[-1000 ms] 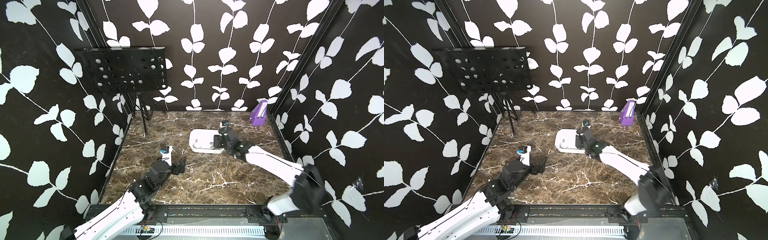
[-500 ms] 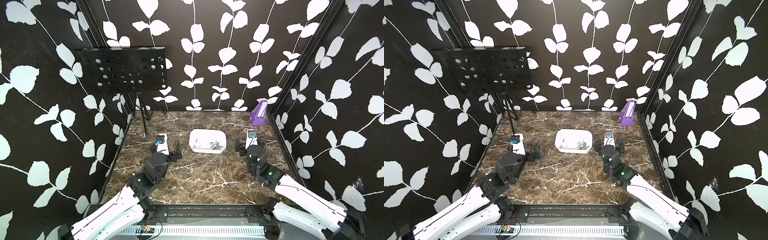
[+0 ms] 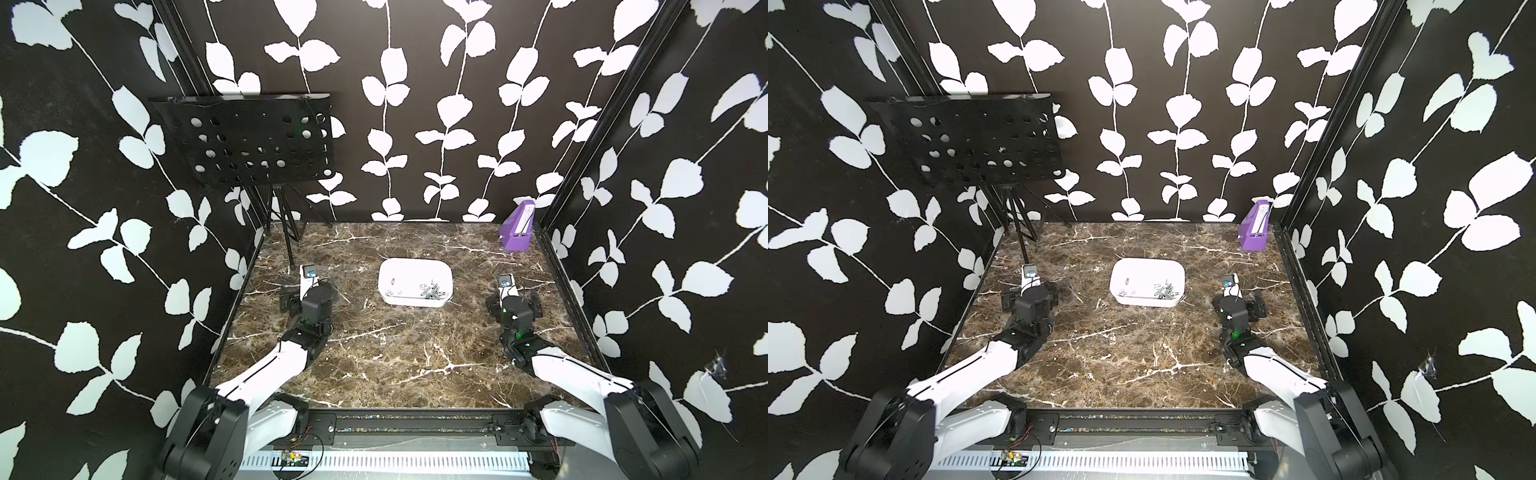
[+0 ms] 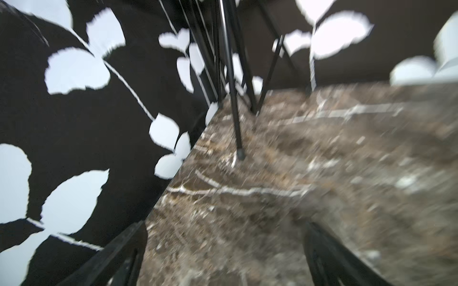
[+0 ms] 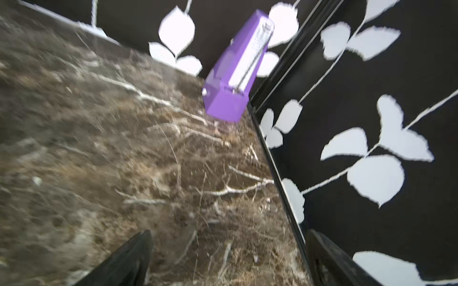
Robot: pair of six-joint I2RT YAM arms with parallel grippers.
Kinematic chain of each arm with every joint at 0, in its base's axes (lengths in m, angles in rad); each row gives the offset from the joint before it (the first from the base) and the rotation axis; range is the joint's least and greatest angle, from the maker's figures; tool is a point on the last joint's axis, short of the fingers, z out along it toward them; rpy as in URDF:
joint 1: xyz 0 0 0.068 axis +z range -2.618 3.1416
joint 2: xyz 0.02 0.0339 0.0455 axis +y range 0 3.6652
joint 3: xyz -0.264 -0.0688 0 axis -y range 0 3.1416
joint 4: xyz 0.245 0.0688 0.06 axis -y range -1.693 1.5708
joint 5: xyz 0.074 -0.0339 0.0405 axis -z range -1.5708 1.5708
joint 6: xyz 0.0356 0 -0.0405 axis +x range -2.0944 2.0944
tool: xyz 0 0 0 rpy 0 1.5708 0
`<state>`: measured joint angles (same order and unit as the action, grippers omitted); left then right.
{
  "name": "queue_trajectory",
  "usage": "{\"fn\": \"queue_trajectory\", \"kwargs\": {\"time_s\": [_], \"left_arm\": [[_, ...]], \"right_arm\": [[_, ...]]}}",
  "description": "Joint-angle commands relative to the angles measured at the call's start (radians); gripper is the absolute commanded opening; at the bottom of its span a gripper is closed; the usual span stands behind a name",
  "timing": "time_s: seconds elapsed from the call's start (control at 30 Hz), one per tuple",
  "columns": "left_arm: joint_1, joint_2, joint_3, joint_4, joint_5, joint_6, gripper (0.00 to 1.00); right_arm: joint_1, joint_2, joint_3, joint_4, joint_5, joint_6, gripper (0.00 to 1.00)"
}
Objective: Put the socket on the desktop into the storage box
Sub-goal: Reset both arms
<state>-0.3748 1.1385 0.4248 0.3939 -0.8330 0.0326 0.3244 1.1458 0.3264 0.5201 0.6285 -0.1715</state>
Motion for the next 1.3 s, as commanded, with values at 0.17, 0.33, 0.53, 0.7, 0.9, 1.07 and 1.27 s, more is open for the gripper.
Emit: {"fn": "queue_trajectory", "kwargs": {"time_s": [0.17, 0.33, 0.53, 0.7, 0.9, 1.07, 1.27], "left_arm": [[0.104, 0.140, -0.027, 0.138, 0.073, 0.089, 0.99], [0.145, 0.171, -0.037, 0.212, 0.158, 0.097, 0.99], [0.190, 0.230, -0.070, 0.413, 0.327, 0.094, 0.99], [0.209, 0.383, -0.072, 0.614, 0.408, 0.113, 0.99], [0.261, 0.381, -0.034, 0.485, 0.535, 0.065, 0.99], [0.270, 0.429, -0.043, 0.557, 0.524, 0.062, 0.99], [0.272, 0.424, -0.043, 0.554, 0.528, 0.060, 0.99]], "right_arm": [[-0.119, 0.008, -0.063, 0.110, -0.150, 0.090, 1.00], [-0.131, -0.008, -0.097, 0.184, -0.204, 0.109, 1.00], [-0.135, 0.071, -0.078, 0.263, -0.277, 0.109, 1.00], [-0.142, 0.148, -0.073, 0.376, -0.316, 0.095, 1.00], [-0.151, 0.340, -0.018, 0.502, -0.343, 0.041, 1.00], [-0.242, 0.408, 0.027, 0.462, -0.461, 0.120, 1.00], [-0.281, 0.378, 0.072, 0.326, -0.463, 0.172, 0.99]]}}
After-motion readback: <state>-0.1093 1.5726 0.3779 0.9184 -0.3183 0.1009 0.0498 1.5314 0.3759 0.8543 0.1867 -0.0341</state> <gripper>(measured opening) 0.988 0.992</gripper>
